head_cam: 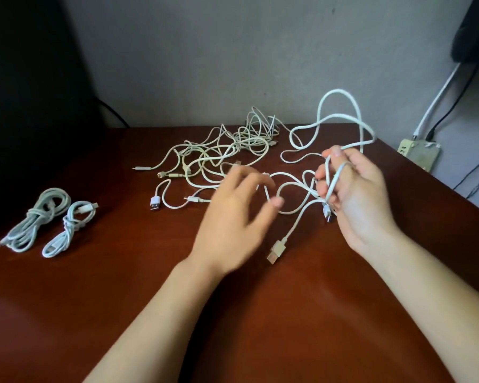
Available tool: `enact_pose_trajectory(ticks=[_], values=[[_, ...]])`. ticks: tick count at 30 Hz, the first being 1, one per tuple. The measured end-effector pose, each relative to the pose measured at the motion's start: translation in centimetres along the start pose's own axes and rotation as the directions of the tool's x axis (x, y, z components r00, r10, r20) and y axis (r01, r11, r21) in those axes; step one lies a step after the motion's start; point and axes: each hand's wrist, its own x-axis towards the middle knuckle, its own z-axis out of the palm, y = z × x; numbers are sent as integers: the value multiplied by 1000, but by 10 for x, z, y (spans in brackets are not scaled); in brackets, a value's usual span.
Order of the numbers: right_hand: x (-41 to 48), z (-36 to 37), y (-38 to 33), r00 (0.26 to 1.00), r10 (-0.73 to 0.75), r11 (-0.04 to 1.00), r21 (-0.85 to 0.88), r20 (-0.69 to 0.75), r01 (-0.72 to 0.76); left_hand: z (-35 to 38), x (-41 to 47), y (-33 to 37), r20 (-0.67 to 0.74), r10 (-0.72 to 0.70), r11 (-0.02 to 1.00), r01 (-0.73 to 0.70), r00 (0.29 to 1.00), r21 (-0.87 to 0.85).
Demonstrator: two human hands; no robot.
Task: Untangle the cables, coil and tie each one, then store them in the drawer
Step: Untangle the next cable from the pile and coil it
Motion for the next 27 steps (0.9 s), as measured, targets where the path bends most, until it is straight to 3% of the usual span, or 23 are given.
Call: enact_pose_trajectory(ticks=[3,9,14,22,27], values=[[1,0,0,1000,16,1000,8,-20,-16,13,-6,11,104,63,989,-76,993,128],[-2,2,2,998,56,998,35,12,-56,25,-9,0,127,74,915,-118,989,386],[-4,5,4,997,76,997,21,19,-76,22,-9,-12,124,66,893,-113,990,435],[6,-1,3,996,77,980,186,-41,-68,18,-2,-13,63,85,982,-95,994,165],[8,-5,4,998,-46,998,-44,37,47,5,6,-4,-130,-16,984,-7,991,-178]])
